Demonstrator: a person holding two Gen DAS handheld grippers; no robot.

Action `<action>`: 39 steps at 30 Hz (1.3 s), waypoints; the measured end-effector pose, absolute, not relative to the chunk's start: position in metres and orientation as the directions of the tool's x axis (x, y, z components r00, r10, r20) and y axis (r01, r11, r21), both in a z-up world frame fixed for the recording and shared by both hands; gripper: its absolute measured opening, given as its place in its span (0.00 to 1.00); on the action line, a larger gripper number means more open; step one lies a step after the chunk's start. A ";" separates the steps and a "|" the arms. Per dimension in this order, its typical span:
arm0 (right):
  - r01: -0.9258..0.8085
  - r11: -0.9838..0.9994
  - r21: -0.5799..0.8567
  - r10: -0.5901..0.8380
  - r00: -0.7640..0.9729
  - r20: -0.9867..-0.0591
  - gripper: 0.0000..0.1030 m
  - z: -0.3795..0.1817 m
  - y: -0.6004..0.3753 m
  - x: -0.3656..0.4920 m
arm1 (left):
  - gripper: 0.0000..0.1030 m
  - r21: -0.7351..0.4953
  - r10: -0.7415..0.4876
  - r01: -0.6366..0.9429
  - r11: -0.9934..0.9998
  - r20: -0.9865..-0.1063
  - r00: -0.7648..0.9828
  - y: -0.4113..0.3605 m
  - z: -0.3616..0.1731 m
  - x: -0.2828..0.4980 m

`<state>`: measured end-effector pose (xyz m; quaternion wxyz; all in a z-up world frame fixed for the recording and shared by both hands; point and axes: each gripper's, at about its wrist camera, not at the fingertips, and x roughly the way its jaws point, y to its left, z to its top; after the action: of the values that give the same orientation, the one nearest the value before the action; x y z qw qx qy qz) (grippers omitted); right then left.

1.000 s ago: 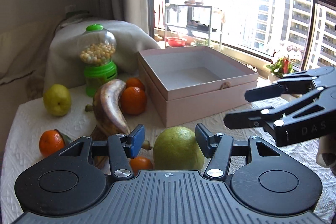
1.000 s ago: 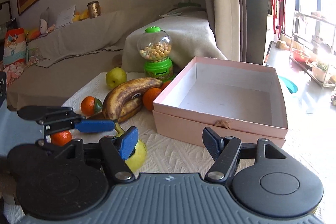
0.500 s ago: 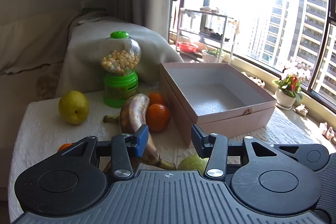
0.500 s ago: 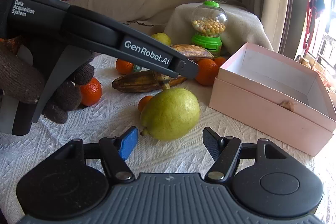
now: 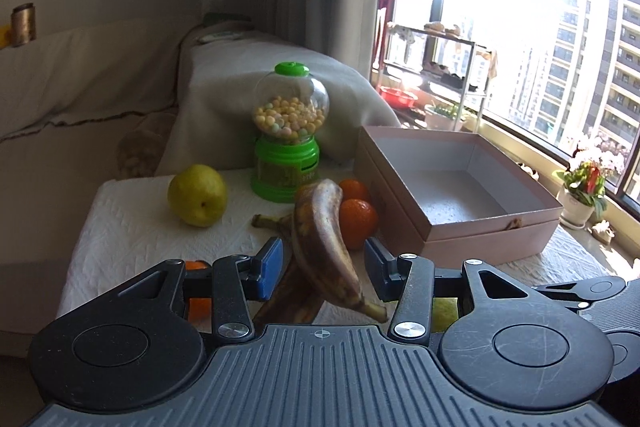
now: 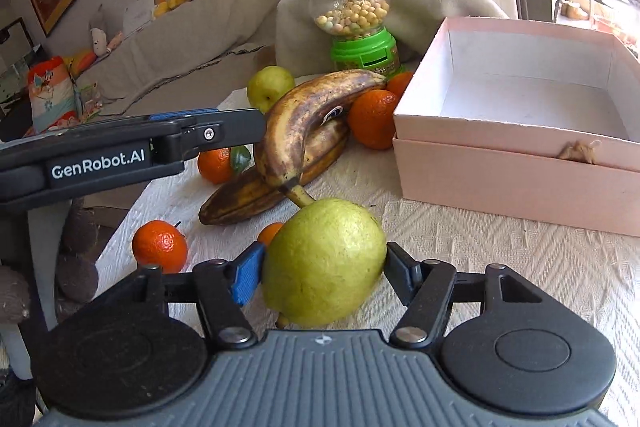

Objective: Organize fruits
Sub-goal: 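Grasp the brown banana with the left gripper while the right gripper holds the pear, then carry the banana and pear to the pink box with both grippers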

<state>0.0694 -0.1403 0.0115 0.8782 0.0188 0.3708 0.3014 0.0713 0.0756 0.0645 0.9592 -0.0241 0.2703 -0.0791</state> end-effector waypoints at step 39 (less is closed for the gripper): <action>-0.407 0.907 -0.112 0.267 0.759 -0.594 0.76 -0.008 -0.202 -0.004 | 0.40 -0.166 -0.233 0.165 0.972 -0.618 0.751 0.067 0.052 0.103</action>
<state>-0.0045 -0.2017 -0.0075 0.9304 -0.1179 0.2961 0.1812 0.1029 0.0669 0.0518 0.9343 -0.0506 0.3364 -0.1066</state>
